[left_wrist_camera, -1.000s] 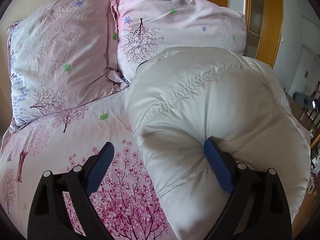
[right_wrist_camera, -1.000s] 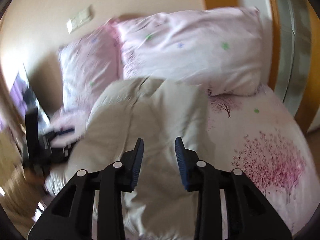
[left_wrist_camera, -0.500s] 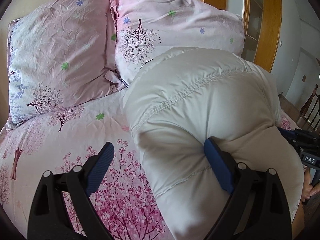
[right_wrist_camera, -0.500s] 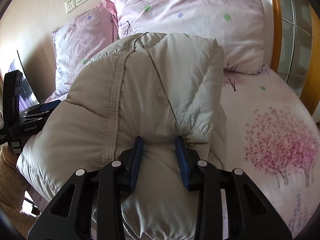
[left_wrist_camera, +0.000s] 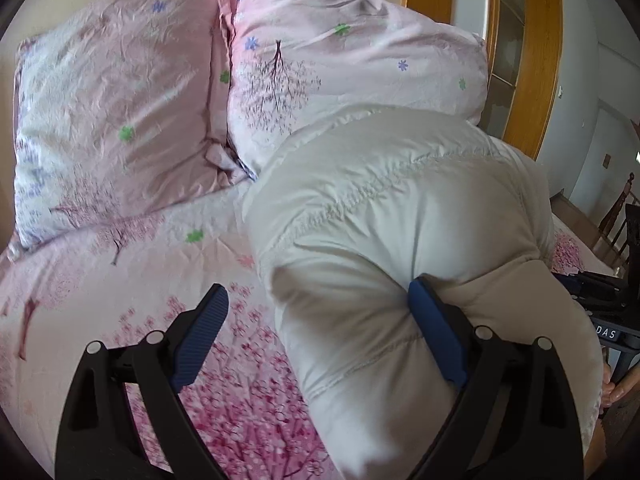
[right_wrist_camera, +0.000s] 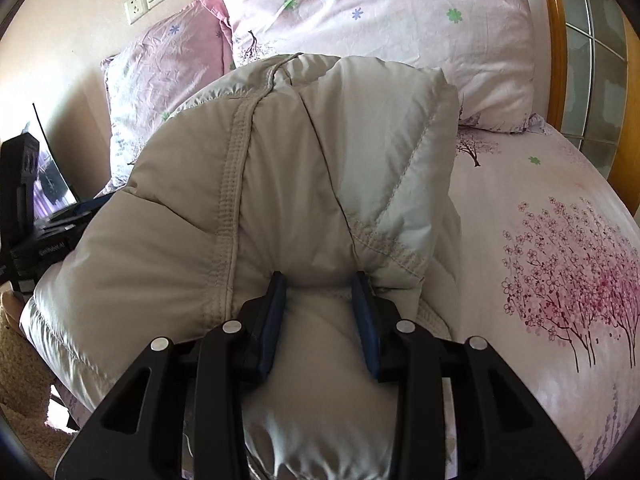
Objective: Fold large clothes
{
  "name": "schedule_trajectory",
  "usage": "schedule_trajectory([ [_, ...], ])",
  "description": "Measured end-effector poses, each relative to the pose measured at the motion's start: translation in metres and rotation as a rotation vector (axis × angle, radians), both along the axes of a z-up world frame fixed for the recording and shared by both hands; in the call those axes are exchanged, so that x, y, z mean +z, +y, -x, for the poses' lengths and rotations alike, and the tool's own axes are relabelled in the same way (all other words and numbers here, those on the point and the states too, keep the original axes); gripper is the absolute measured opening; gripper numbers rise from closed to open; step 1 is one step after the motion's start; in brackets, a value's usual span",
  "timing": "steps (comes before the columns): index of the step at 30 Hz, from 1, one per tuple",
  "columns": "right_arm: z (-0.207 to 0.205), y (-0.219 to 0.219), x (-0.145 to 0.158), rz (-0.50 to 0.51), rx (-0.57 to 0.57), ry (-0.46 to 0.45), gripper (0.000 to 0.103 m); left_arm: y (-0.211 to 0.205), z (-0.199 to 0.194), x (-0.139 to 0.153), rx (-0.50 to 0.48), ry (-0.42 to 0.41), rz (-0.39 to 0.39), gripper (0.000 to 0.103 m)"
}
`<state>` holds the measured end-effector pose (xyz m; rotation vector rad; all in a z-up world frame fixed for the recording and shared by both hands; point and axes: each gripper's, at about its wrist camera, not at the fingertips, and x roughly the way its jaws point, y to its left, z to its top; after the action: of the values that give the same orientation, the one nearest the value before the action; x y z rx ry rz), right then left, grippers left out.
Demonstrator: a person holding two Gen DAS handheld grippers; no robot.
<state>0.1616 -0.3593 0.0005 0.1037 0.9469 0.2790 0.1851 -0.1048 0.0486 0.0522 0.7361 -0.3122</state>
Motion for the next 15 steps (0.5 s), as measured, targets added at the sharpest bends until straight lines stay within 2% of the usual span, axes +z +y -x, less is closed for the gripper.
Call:
schedule_trajectory([
  [2, -0.001, -0.001, 0.001, -0.004, 0.000, 0.007, 0.036, 0.003, 0.004, 0.011, -0.005, -0.019, 0.017, 0.089],
  [5, -0.001, -0.002, 0.001, -0.013, -0.001, 0.013, 0.037, 0.003, 0.016, 0.028, -0.070, -0.045, 0.098, 0.090],
  [6, -0.002, -0.002, 0.001, -0.008, 0.000, 0.016, 0.037, -0.005, 0.020, 0.028, -0.100, -0.041, 0.069, 0.090],
  [8, -0.006, 0.000, 0.011, 0.023, -0.006, 0.043, 0.039, -0.026, 0.023, 0.020, -0.122, -0.040, -0.057, 0.090],
  [9, -0.008, 0.000, 0.017, 0.029, -0.008, 0.056, 0.040, -0.030, 0.023, 0.017, -0.123, -0.049, -0.087, 0.091],
  [11, -0.011, -0.003, 0.037, 0.003, -0.008, 0.017, 0.044, -0.028, 0.017, 0.016, -0.127, -0.003, -0.060, 0.090],
  [13, -0.021, -0.008, 0.061, -0.008, -0.021, -0.057, 0.054, -0.024, 0.012, 0.014, -0.132, 0.043, -0.018, 0.090],
  [15, -0.037, -0.010, 0.076, -0.011, -0.025, -0.093, 0.055, -0.024, 0.010, 0.012, -0.135, 0.055, -0.011, 0.091],
])
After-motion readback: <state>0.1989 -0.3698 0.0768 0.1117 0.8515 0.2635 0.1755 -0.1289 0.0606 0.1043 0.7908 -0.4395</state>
